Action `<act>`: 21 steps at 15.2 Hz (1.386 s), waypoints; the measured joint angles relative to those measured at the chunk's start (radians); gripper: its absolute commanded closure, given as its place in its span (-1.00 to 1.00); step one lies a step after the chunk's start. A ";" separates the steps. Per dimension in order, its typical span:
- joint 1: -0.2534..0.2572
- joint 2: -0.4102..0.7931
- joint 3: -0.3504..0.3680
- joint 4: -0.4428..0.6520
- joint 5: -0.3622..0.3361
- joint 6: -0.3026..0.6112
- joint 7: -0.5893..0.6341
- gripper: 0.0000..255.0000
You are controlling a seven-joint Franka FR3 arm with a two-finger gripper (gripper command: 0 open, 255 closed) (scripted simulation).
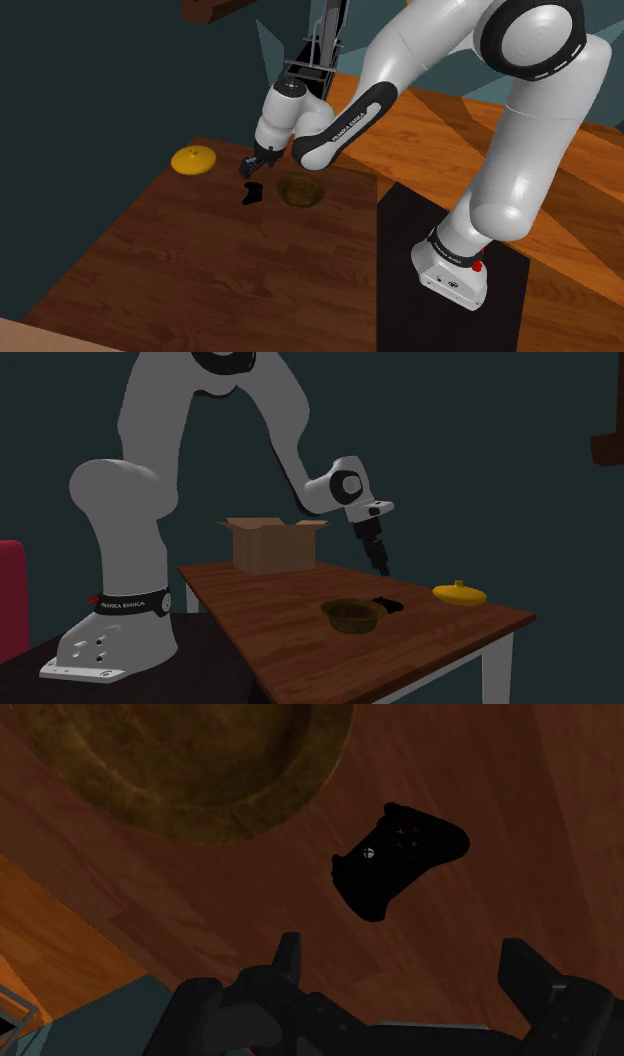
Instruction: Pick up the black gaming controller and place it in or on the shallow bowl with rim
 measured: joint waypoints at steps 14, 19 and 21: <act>0.106 0.228 -0.110 0.154 -0.146 0.073 0.135 -1.00; 0.106 0.228 -0.110 0.154 -0.146 0.073 0.135 1.00; 0.106 0.228 -0.110 0.154 -0.146 0.073 0.135 1.00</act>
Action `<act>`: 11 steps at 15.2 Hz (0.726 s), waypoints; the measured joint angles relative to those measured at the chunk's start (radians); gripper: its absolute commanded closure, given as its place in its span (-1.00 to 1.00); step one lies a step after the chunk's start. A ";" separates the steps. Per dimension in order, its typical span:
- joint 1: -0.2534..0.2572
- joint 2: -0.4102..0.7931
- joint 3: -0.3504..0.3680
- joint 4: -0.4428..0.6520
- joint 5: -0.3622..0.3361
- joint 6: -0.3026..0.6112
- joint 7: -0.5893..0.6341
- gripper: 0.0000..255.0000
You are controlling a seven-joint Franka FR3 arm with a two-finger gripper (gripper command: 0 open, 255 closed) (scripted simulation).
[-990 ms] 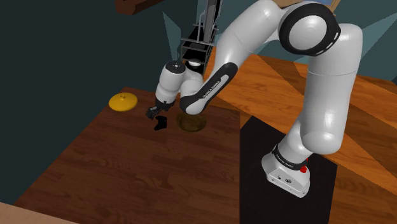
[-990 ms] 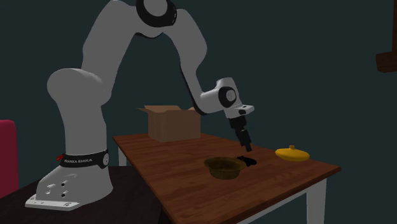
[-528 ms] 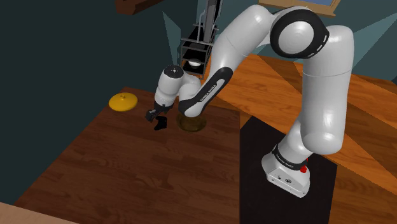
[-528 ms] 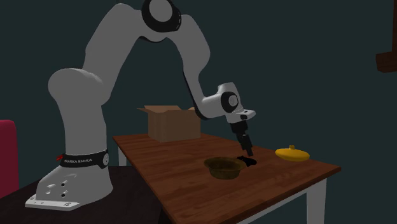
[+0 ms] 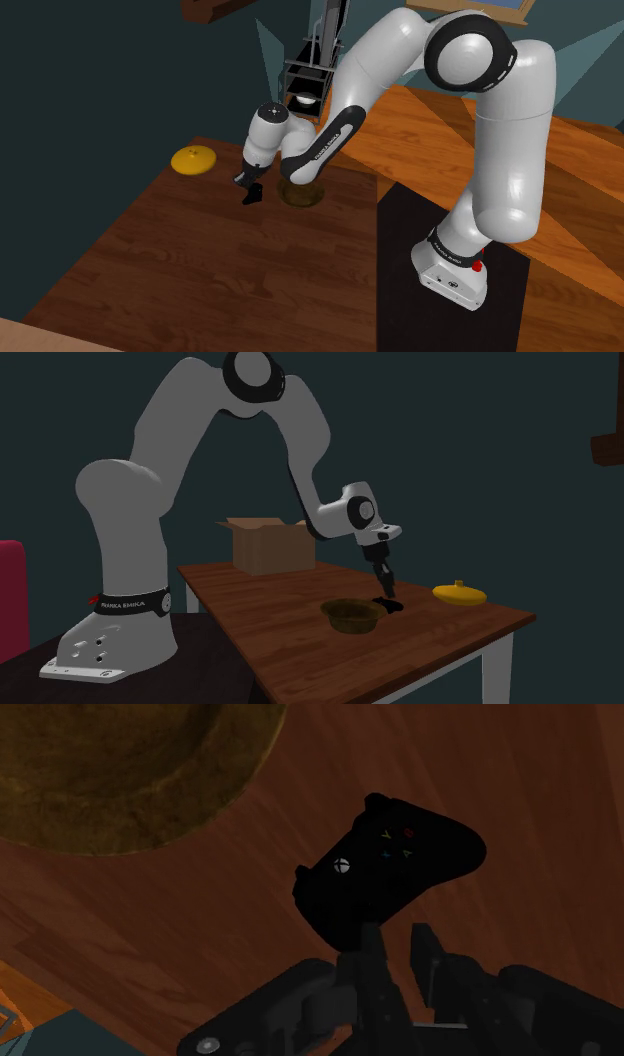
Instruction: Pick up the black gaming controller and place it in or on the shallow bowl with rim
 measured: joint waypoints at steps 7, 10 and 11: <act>0.000 0.000 0.000 0.000 0.000 0.000 0.000 -1.00; -0.179 0.021 0.170 0.041 0.145 -0.089 -0.172 -1.00; -0.295 0.050 0.265 0.089 0.248 -0.169 -0.302 -1.00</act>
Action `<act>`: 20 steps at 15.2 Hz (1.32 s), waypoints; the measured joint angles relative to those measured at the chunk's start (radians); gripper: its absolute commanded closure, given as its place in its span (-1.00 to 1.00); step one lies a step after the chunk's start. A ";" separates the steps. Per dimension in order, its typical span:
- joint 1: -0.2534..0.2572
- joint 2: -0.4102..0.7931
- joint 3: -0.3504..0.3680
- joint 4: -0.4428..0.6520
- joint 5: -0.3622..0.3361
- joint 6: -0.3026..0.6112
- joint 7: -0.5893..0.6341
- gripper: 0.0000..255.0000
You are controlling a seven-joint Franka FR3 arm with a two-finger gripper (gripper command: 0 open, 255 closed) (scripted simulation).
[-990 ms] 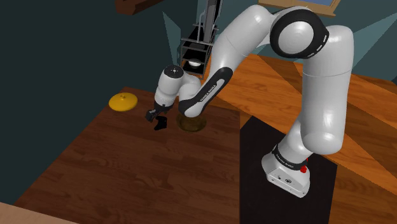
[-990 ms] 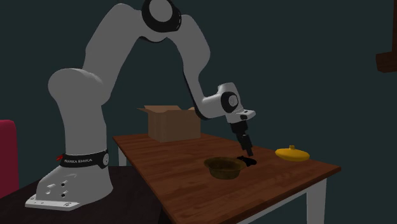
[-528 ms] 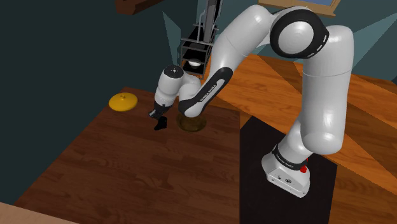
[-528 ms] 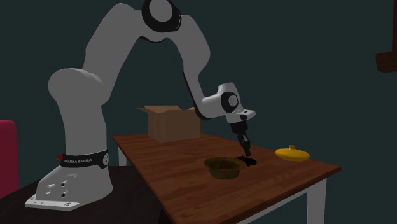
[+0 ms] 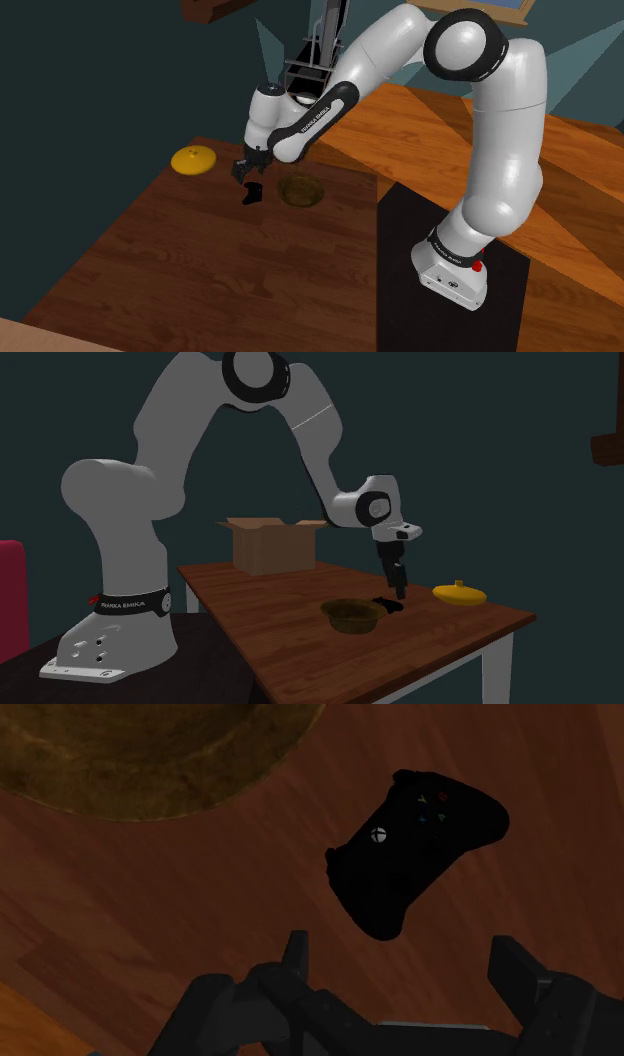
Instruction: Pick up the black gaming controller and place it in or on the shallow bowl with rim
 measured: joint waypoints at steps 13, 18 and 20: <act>-0.110 0.119 0.090 0.099 0.115 -0.096 -0.165 -1.00; -0.110 0.119 0.090 0.099 0.115 -0.096 -0.165 1.00; -0.110 0.119 0.090 0.099 0.115 -0.095 -0.165 1.00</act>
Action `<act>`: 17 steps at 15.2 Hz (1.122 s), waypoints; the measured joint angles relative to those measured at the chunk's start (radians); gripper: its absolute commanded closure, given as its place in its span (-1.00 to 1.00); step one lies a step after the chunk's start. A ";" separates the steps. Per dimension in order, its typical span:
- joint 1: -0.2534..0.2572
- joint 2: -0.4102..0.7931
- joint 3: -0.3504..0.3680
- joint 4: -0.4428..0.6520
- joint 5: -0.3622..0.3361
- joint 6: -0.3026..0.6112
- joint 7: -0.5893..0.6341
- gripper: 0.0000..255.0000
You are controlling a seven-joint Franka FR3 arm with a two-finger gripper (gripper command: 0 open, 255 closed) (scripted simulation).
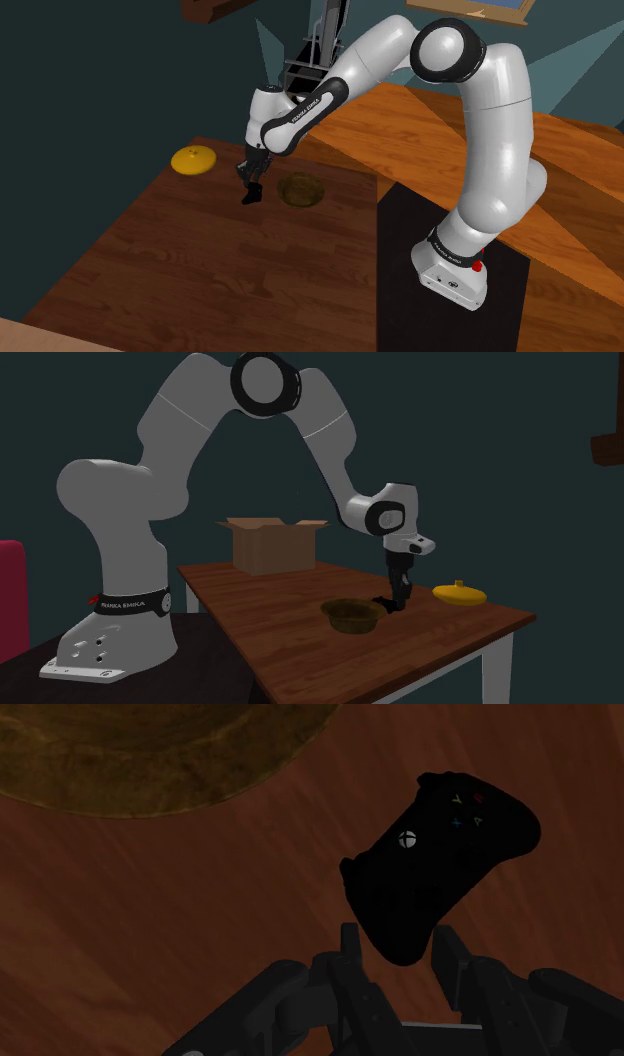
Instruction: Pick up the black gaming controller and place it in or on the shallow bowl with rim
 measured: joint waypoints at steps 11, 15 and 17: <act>-0.015 -0.038 0.021 -0.004 0.018 -0.035 -0.005 1.00; -0.038 -0.082 0.045 -0.013 0.040 -0.069 -0.017 1.00; -0.046 -0.098 0.054 -0.009 0.050 -0.089 -0.021 1.00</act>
